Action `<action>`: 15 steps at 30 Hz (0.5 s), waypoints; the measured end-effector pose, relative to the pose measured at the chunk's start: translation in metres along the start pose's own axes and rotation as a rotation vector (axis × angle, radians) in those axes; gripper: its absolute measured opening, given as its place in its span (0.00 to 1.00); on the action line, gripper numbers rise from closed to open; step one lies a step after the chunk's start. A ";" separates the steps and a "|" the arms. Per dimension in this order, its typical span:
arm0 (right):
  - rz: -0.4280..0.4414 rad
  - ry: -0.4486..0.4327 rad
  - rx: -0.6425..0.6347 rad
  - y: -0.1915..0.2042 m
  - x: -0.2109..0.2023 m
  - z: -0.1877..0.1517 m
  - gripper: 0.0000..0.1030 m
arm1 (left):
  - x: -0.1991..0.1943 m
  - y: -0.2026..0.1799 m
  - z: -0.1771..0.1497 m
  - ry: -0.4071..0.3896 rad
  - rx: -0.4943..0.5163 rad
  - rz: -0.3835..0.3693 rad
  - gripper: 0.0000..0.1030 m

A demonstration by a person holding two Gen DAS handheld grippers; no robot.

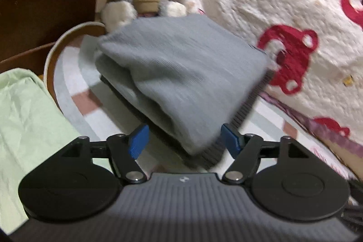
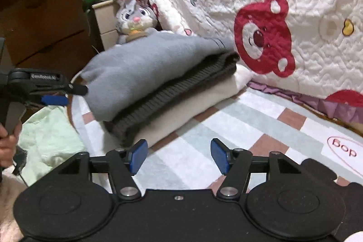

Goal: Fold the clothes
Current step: 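Open both grippers and release the sweater on the stack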

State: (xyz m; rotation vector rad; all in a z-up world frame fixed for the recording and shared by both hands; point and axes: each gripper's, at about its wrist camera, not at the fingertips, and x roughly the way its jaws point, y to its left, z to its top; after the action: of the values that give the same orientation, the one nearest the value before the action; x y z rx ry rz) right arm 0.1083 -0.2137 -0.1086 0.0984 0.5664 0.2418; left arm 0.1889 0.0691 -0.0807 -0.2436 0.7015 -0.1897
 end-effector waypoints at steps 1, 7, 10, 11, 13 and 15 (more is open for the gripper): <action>0.000 -0.009 0.006 0.001 -0.007 0.000 0.65 | -0.007 -0.007 -0.005 -0.005 0.007 -0.019 0.79; 0.001 -0.010 0.028 0.006 -0.042 -0.006 0.65 | -0.048 -0.049 -0.032 -0.012 0.077 -0.098 0.95; -0.017 -0.013 0.044 0.005 -0.059 -0.007 0.66 | -0.061 -0.069 -0.040 0.019 0.116 -0.076 0.96; -0.025 -0.014 0.048 0.005 -0.065 -0.007 0.66 | -0.065 -0.075 -0.042 0.029 0.125 -0.074 0.96; -0.038 -0.019 0.040 0.006 -0.079 -0.009 0.66 | -0.073 -0.088 -0.048 0.047 0.145 -0.072 0.96; -0.050 -0.024 0.030 0.006 -0.092 -0.010 0.67 | -0.082 -0.100 -0.054 0.051 0.170 -0.072 0.96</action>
State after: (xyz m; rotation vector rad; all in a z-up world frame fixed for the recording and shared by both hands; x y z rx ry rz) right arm 0.0267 -0.2310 -0.0687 0.1162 0.5478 0.1827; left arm 0.0826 -0.0137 -0.0420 -0.1020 0.7235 -0.3235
